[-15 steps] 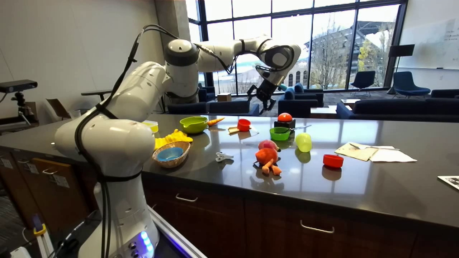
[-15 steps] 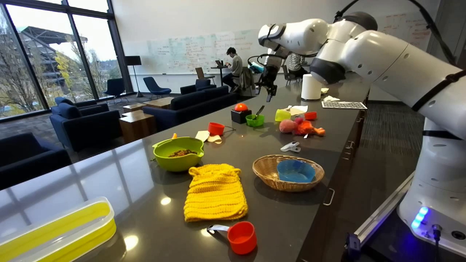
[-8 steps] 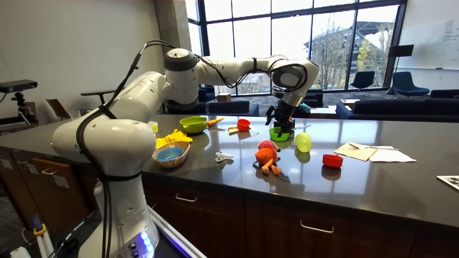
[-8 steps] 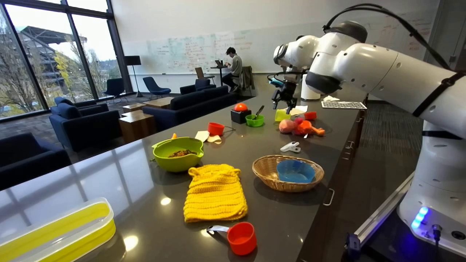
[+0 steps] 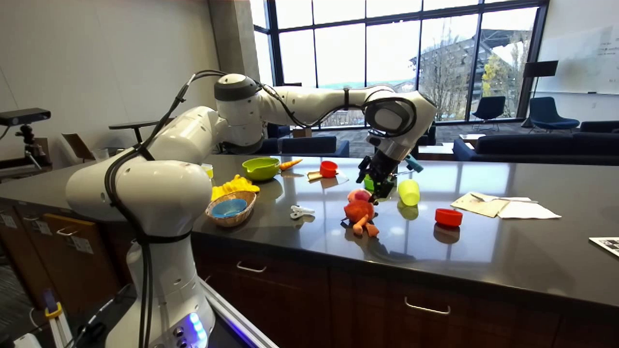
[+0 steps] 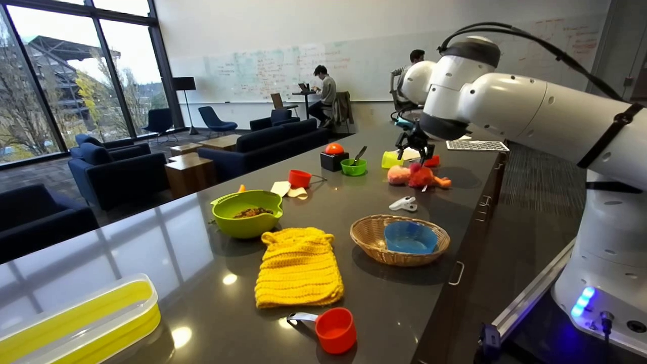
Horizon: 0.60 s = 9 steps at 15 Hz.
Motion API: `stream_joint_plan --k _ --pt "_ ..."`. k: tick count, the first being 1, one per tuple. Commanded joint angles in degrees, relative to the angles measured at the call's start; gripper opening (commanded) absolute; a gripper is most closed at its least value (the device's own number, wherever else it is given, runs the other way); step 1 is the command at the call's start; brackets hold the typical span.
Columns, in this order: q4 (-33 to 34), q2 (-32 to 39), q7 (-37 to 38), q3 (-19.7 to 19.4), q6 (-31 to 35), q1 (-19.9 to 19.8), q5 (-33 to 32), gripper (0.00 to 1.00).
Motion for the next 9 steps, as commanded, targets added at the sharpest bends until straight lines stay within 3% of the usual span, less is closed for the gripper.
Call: stream_joint_plan --k 1,9 --pt "-1.54 2.86 0.00 -1.61 -7.89 1.20 1.10 1.00" --pt "-1.39 4.93 0.01 -1.61 -19.88 0.80 2.88 1.00"
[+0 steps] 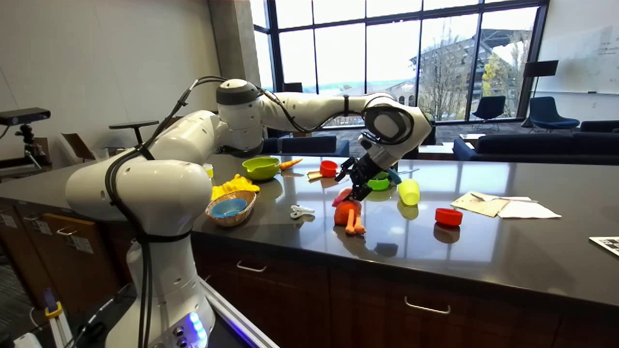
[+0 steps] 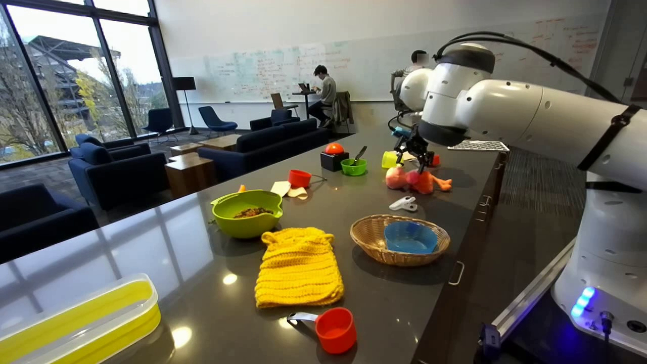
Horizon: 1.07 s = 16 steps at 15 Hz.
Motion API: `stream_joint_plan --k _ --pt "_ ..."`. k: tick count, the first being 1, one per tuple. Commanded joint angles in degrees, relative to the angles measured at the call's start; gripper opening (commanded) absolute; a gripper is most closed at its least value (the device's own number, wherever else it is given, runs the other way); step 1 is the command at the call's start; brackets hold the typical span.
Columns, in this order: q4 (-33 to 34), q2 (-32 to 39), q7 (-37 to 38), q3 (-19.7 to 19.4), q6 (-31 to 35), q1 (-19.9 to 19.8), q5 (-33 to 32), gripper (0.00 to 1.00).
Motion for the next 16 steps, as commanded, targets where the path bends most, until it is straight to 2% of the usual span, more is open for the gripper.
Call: stream_joint_plan --k 1,2,4,12,13,14,16 --pt "-0.88 2.53 0.00 -1.67 -3.91 0.59 2.38 1.00" --pt "-0.91 2.74 0.00 -1.73 -4.52 0.62 2.50 0.75" --pt "-0.59 2.75 0.00 -1.87 -5.41 0.59 2.65 0.68" --pt "-0.29 3.03 -0.01 -2.76 -7.32 0.27 2.50 0.04" --pt "-0.55 3.14 -0.01 -2.85 -7.64 0.40 2.55 0.47" --pt "-0.49 3.25 0.00 -2.95 -8.13 0.23 2.47 0.43" --pt "-1.67 4.28 0.00 -3.94 -8.25 0.50 2.54 0.47"
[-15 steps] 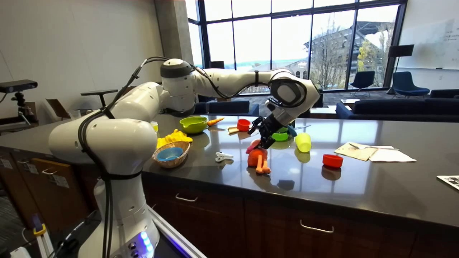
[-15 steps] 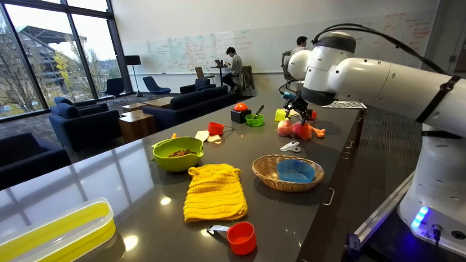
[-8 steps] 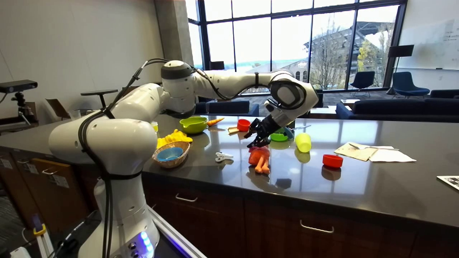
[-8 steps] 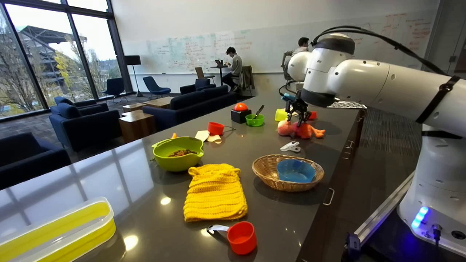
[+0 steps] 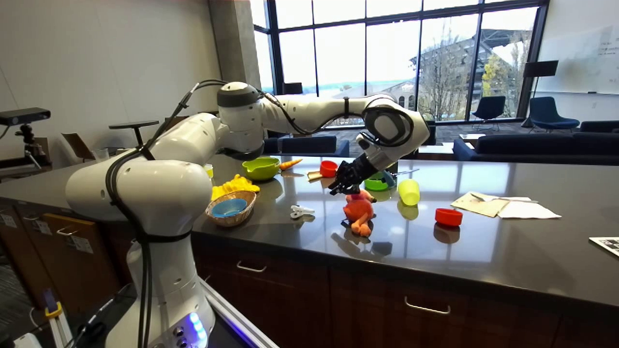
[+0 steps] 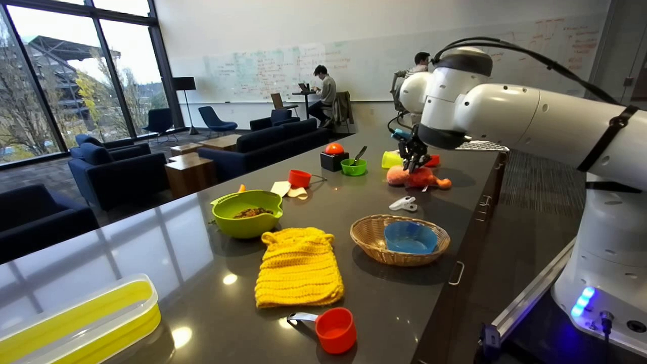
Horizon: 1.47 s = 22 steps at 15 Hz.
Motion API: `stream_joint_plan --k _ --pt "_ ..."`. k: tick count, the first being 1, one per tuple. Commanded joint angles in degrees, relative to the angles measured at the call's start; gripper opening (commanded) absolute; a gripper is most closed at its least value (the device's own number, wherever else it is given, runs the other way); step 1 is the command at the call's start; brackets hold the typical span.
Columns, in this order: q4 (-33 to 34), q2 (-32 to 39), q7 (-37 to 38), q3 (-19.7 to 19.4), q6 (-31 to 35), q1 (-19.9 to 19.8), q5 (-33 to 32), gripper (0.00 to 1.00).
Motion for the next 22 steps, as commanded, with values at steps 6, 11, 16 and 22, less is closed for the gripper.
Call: stream_joint_plan --k 6,11,16,22 --pt "-7.82 12.66 0.02 -9.65 -1.72 -1.86 2.71 0.87" --pt "-10.67 11.19 -0.08 -9.06 0.73 -4.09 -4.26 1.00" --pt "-11.23 10.92 -0.08 -9.72 -0.38 -4.52 -5.85 1.00" --pt "-11.70 10.91 -0.06 -9.30 -0.48 -5.01 -5.71 1.00"
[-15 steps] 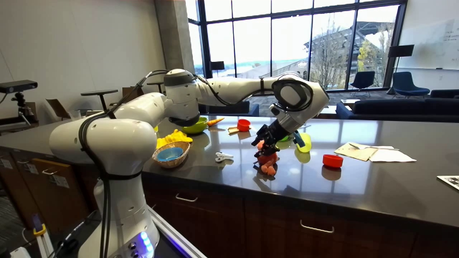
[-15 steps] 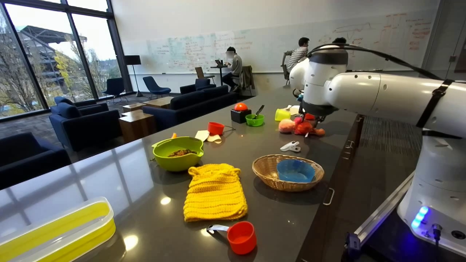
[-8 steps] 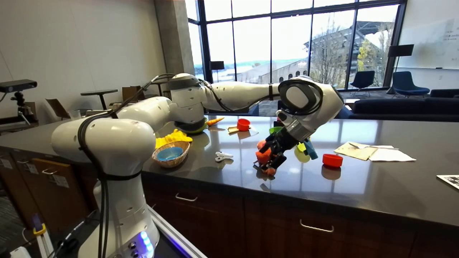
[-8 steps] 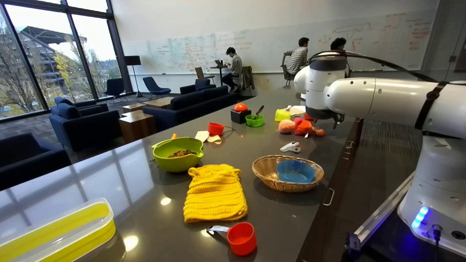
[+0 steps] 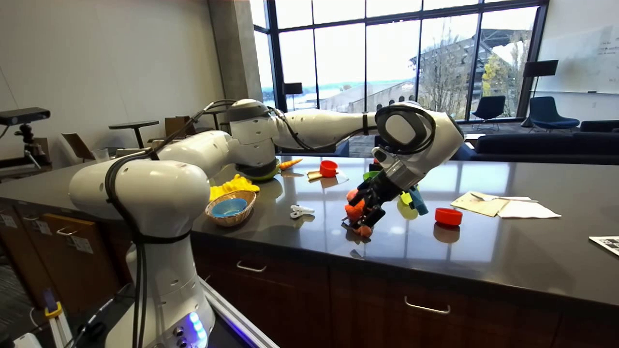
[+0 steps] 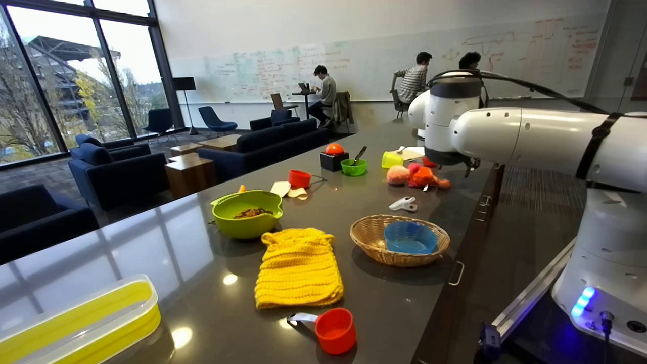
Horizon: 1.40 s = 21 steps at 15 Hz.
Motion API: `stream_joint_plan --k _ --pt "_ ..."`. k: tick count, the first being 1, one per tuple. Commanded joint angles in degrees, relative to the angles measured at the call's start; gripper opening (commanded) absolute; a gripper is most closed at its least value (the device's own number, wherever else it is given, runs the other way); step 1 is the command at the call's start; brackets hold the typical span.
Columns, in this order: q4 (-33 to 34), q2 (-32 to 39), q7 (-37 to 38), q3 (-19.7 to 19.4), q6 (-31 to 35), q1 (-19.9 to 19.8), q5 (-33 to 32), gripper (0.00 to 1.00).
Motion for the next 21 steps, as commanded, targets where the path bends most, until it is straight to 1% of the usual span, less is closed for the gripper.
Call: stream_joint_plan --k 1,4,6,7,8,10,11,12,14,17,18,19,20,21 --pt "-2.15 0.00 0.03 -0.64 0.50 0.23 -0.65 1.00" --pt "-3.69 0.00 0.04 -1.22 1.25 0.70 0.26 1.00" --pt "-1.88 -0.01 -0.07 -2.00 -0.28 1.53 5.20 1.00" --pt "-1.98 -5.26 0.46 2.90 4.97 0.48 -1.34 1.00" --pt "-1.65 -0.54 0.00 0.16 1.42 0.24 1.95 1.00" --pt "-1.50 -2.07 -0.02 1.81 3.50 0.64 0.01 1.00" --pt "-1.80 -8.06 -2.42 4.90 7.52 1.00 -5.03 1.00" --pt "-2.71 -8.03 -5.35 4.45 8.58 2.44 -7.45 1.00" --pt "-4.19 -9.20 -11.40 5.00 11.19 5.52 -12.51 1.00" --pt "-6.87 -10.91 -14.93 5.48 14.84 10.74 -16.60 1.00" --pt "-8.14 -11.49 -13.66 5.37 15.93 12.42 -16.25 1.00" --pt "-10.16 -12.25 -10.59 5.10 17.48 14.10 -14.14 1.00" --pt "-12.58 -13.45 -6.88 4.79 19.01 15.58 -10.54 1.00" --pt "-13.57 -14.27 -5.09 4.83 20.07 16.73 -9.60 1.00"
